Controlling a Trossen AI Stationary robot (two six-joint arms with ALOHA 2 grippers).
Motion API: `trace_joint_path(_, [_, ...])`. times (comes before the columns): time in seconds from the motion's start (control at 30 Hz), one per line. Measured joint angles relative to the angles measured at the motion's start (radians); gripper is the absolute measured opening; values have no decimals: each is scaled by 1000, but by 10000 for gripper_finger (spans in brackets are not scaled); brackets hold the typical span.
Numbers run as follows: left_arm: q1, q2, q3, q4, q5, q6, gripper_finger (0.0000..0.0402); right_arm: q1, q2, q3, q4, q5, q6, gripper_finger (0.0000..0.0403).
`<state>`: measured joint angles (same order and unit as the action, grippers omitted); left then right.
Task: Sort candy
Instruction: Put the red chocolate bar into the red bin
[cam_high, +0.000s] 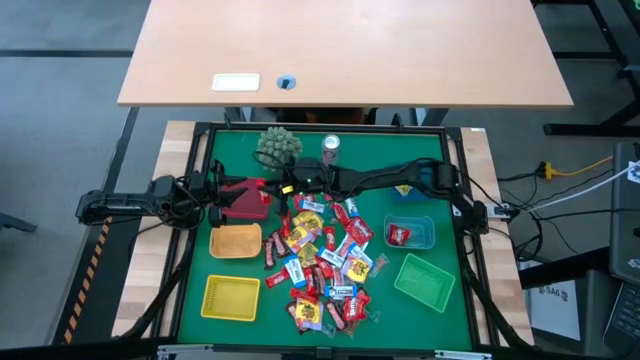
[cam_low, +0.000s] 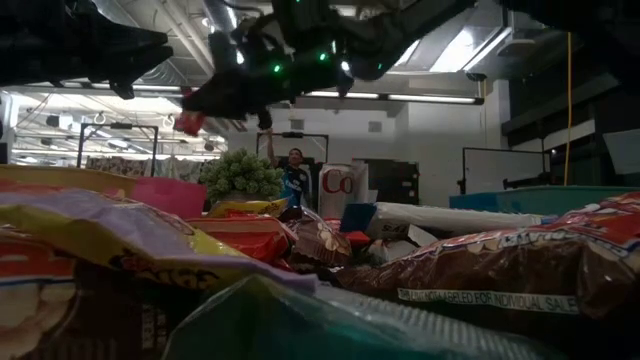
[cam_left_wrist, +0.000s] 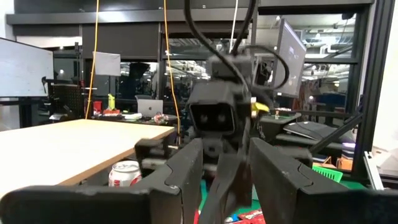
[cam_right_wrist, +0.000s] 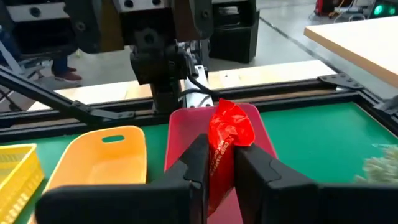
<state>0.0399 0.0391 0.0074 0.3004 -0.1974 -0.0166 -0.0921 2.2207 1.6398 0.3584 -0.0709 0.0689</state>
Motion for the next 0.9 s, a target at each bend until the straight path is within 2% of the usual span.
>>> trace_joint_path(0.4, [0, 0, 0, -1, 0, 0, 122, 0, 131, 0, 249, 18, -47, 51])
trace_joint_path(0.6, [0, 0, 0, -2, 0, 1, 122, 0, 146, 0, 255, 75, -104, 51])
trace_joint_path(0.77, [0, 0, 0, -3, 0, 1, 122, 0, 147, 0, 249, 78, -104, 53])
trace_joint_path(0.9, [0, 0, 0, -3, 0, 1, 122, 0, 147, 0, 246, 67, -103, 79])
